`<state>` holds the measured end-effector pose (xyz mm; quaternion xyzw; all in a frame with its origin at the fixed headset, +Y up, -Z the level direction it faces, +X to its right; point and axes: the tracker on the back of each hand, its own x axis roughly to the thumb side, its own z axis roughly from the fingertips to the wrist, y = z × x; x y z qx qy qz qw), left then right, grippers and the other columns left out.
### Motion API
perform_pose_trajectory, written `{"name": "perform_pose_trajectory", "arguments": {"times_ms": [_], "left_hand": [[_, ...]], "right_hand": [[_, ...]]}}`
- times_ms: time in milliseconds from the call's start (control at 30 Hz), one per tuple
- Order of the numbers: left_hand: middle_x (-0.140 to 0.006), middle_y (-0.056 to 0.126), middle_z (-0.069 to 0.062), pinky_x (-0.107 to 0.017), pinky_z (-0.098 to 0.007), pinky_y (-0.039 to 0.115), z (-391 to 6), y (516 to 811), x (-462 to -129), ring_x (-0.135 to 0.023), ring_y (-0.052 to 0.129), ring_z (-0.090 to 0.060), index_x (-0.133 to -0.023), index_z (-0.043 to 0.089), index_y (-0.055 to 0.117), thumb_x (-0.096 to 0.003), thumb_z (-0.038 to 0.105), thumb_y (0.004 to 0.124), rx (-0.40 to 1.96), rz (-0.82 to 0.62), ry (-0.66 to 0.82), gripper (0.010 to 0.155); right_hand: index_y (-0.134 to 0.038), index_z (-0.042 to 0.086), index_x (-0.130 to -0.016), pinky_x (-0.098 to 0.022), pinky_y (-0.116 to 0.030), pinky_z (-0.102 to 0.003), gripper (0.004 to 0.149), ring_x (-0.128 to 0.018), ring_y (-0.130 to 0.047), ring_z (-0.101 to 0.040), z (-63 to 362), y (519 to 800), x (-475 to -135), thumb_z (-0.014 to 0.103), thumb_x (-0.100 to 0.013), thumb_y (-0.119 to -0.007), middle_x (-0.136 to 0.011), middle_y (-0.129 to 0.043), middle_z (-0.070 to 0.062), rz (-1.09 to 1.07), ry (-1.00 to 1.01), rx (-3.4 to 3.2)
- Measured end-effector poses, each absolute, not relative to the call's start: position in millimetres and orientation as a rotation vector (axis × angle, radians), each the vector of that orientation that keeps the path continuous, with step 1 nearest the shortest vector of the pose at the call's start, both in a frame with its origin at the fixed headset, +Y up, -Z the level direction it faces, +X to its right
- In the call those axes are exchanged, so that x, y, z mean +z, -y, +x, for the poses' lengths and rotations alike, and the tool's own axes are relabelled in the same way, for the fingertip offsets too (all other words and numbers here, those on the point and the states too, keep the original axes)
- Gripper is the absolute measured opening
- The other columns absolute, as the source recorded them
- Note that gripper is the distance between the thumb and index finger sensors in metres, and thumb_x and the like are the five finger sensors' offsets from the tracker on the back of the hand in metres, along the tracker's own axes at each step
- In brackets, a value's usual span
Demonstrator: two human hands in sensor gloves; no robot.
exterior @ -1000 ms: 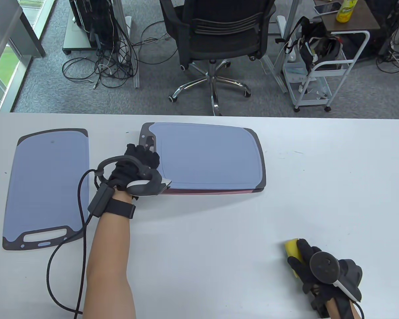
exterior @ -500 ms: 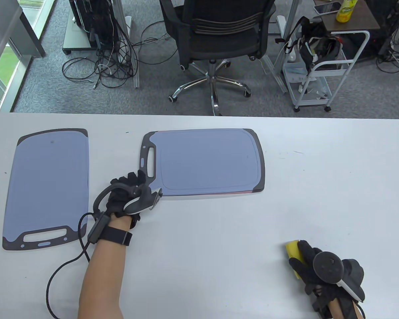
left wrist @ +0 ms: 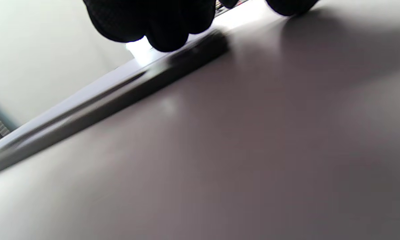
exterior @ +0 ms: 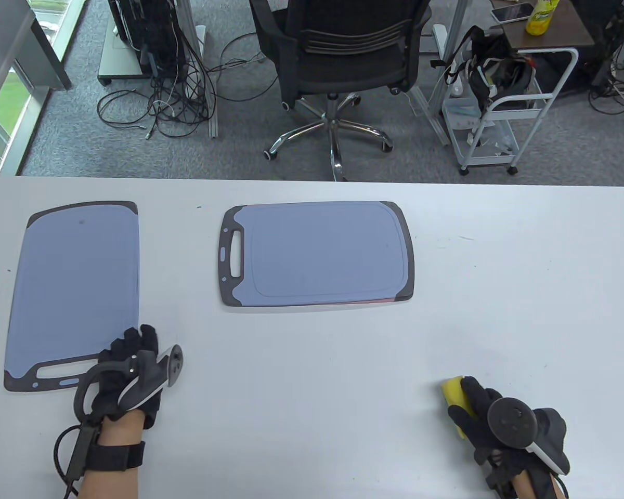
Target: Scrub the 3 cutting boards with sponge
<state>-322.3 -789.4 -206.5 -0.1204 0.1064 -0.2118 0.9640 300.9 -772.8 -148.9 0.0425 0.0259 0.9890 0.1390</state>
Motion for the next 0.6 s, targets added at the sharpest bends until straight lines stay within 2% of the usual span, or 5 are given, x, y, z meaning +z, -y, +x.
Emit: {"name": "perform_pose_trajectory", "arguments": {"times_ms": [133,200,300,500,600], "left_hand": [[-0.121,0.052,-0.013,-0.074,-0.055,0.068,-358,789,-190,-0.106,0.071,-0.037,-0.117,0.017,0.035,-0.0539,0.059,0.061,-0.286,-0.282,-0.31,0.08],[-0.121,0.052,-0.013,-0.074,-0.056,0.067,-371,788,-186,-0.107,0.069,-0.039,-0.117,0.018,0.04,-0.0519,0.062,0.065,-0.184,-0.26,-0.333,0.082],[-0.111,0.073,-0.009,-0.071,-0.053,0.074,-376,783,-183,-0.102,0.081,-0.035,-0.107,0.022,0.063,-0.0465,0.067,0.07,-0.218,-0.212,-0.362,0.076],[-0.105,0.078,-0.004,-0.07,-0.053,0.076,-381,780,-184,-0.097,0.085,-0.031,-0.104,0.025,0.067,-0.0449,0.056,0.074,-0.245,-0.21,-0.271,0.067],[-0.104,0.072,-0.005,-0.071,-0.051,0.075,-379,786,-183,-0.095,0.083,-0.03,-0.105,0.022,0.059,-0.0498,0.056,0.062,-0.403,-0.244,-0.123,0.065]], "right_hand": [[-0.067,0.012,-0.099,-0.047,-0.079,-0.046,0.072,-0.05,-0.093,-0.022,301,772,-149,0.057,-0.044,-0.072,-0.075,-0.085,-0.01,0.112,-0.084,2.861],[-0.067,0.012,-0.1,-0.047,-0.079,-0.046,0.072,-0.05,-0.093,-0.022,301,774,-149,0.057,-0.044,-0.072,-0.075,-0.085,-0.01,0.109,-0.097,2.864],[-0.067,0.012,-0.1,-0.047,-0.079,-0.046,0.072,-0.05,-0.093,-0.022,301,776,-150,0.057,-0.044,-0.072,-0.075,-0.085,-0.009,0.096,-0.115,2.865],[-0.067,0.012,-0.1,-0.047,-0.079,-0.046,0.072,-0.051,-0.093,-0.022,302,775,-151,0.057,-0.044,-0.072,-0.075,-0.085,-0.01,0.121,-0.119,2.847],[-0.066,0.012,-0.1,-0.047,-0.079,-0.046,0.072,-0.051,-0.093,-0.022,301,777,-152,0.057,-0.044,-0.072,-0.076,-0.085,-0.01,0.129,-0.142,2.85]]}}
